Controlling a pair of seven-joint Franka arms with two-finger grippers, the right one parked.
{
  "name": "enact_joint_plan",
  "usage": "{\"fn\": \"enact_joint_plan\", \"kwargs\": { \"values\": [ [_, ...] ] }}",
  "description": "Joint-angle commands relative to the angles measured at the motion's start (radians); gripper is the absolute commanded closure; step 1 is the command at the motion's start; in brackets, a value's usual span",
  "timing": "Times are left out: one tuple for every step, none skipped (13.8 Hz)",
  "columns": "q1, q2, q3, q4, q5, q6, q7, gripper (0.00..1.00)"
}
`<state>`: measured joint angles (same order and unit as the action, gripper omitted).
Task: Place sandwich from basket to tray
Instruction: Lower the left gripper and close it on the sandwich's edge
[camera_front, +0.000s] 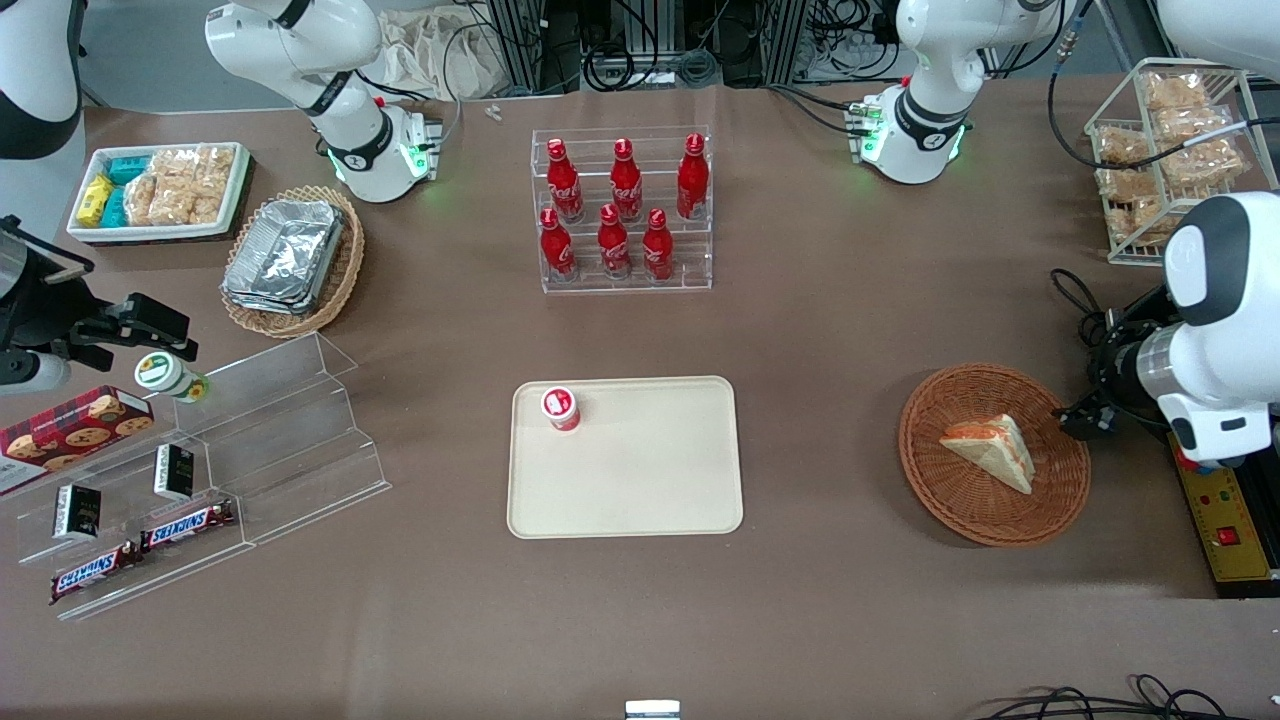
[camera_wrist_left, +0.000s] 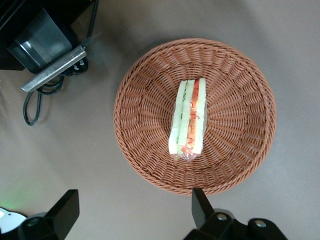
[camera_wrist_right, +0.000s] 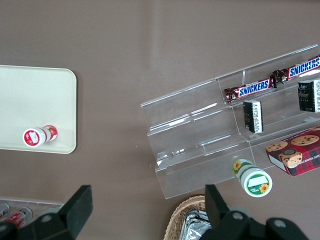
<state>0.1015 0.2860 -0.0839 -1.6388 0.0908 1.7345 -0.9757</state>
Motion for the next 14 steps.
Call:
{"fn": "enact_joint_plan", "kwargs": {
  "values": [
    [0.024,0.028,-0.007,-0.062,-0.002,0.092,0.025,0.00],
    [0.027,0.044,-0.007,-0.096,-0.006,0.149,0.025,0.00],
    [0.027,0.074,-0.007,-0.113,-0.026,0.205,0.025,0.00],
    [0.027,0.117,-0.007,-0.119,-0.031,0.259,0.020,0.00],
    [0.027,0.155,-0.007,-0.119,-0.032,0.302,0.012,0.00],
    [0.026,0.183,-0.007,-0.121,-0.040,0.339,0.008,0.00],
    [0.023,0.197,-0.007,-0.127,-0.057,0.370,0.006,0.00],
    [0.023,0.203,-0.007,-0.136,-0.068,0.394,0.006,0.00],
    [0.021,0.209,-0.007,-0.139,-0.077,0.408,0.006,0.00],
    [0.021,0.209,-0.007,-0.141,-0.078,0.408,0.006,0.00],
    [0.023,0.202,-0.007,-0.144,-0.078,0.405,0.006,0.00],
    [0.023,0.205,-0.007,-0.142,-0.080,0.407,0.006,0.00],
    [0.020,0.212,-0.007,-0.142,-0.080,0.413,0.006,0.00],
    [0.017,0.223,-0.008,-0.144,-0.080,0.424,0.006,0.00]
  ]
}}
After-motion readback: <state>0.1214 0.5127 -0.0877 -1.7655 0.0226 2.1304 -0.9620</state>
